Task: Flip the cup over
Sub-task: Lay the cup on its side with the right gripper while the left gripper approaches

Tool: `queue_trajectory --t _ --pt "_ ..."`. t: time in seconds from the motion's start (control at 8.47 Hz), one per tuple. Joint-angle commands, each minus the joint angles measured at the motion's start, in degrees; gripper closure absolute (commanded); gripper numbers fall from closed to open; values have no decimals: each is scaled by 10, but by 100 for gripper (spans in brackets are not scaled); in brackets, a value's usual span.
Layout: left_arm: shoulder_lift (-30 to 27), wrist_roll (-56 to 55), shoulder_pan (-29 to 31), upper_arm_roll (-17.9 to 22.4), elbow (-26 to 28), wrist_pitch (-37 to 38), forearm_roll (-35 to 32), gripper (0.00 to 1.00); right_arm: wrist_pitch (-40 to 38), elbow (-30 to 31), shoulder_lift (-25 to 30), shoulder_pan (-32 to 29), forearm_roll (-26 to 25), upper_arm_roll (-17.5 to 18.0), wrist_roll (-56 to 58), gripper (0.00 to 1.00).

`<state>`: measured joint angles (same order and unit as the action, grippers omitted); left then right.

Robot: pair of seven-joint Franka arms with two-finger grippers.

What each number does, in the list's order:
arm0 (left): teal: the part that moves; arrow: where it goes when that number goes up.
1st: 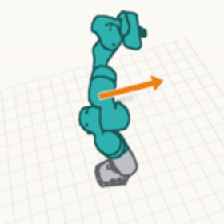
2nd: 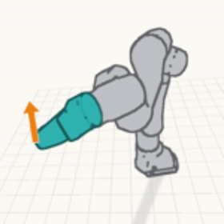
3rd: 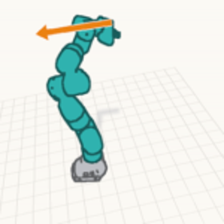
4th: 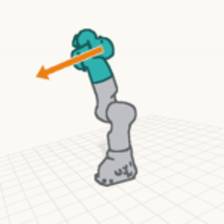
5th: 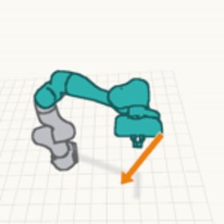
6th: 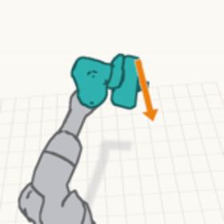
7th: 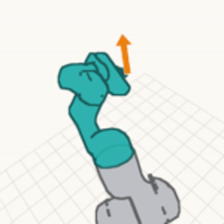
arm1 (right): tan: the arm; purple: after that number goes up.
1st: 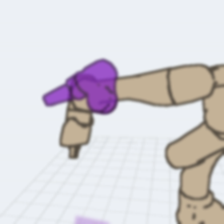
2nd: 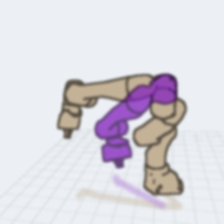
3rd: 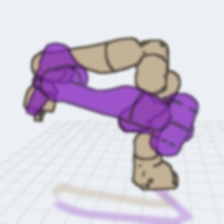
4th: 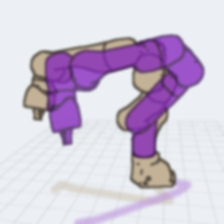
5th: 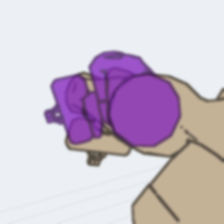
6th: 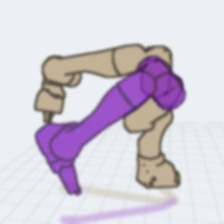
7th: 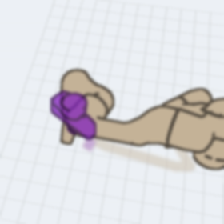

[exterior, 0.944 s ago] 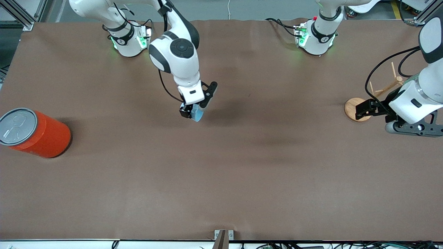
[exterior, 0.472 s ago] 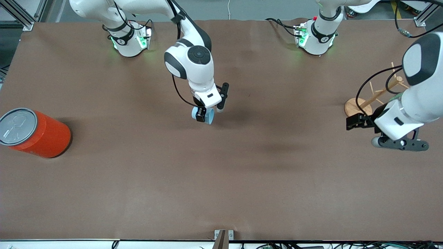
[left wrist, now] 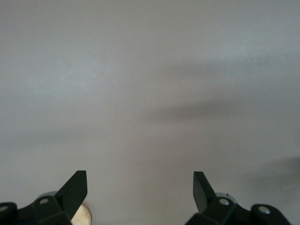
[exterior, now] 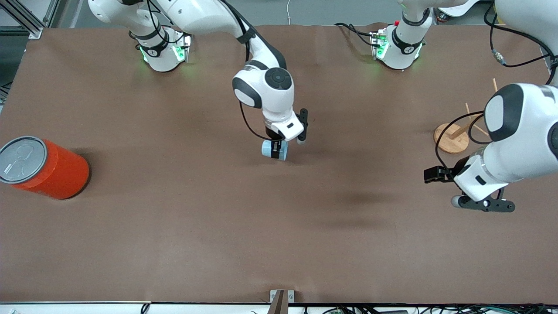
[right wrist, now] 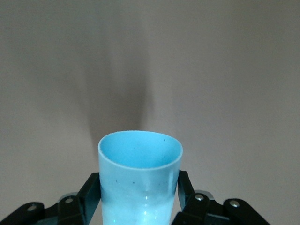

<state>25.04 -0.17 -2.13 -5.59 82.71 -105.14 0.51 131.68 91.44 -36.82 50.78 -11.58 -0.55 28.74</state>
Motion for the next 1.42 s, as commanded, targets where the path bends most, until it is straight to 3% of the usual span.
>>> queue_trajectory --t 0.0,0.47,0.71,0.83,0.94,1.3 --pt "30 -6 -2 -1 -5 -32 0 0 -10 -14 -5 22 -19 -5 6 64" --pt "52 -118 -37 -9 -1 -37 26 0 -5 -16 -35 37 -37 -5 4 63" --pt "50 -136 -36 -33 16 -36 85 0 -5 -17 -38 39 -38 -5 2 42" --pt "51 -160 -37 -42 21 -37 111 0 -5 -18 -36 37 -35 -6 2 18" --pt "52 -182 -37 -50 23 -39 150 0 -5 -17 -33 33 -35 -6 4 0" --pt "48 -204 -60 -61 58 -59 232 0 -15 -27 -28 28 -35 -8 9 0"
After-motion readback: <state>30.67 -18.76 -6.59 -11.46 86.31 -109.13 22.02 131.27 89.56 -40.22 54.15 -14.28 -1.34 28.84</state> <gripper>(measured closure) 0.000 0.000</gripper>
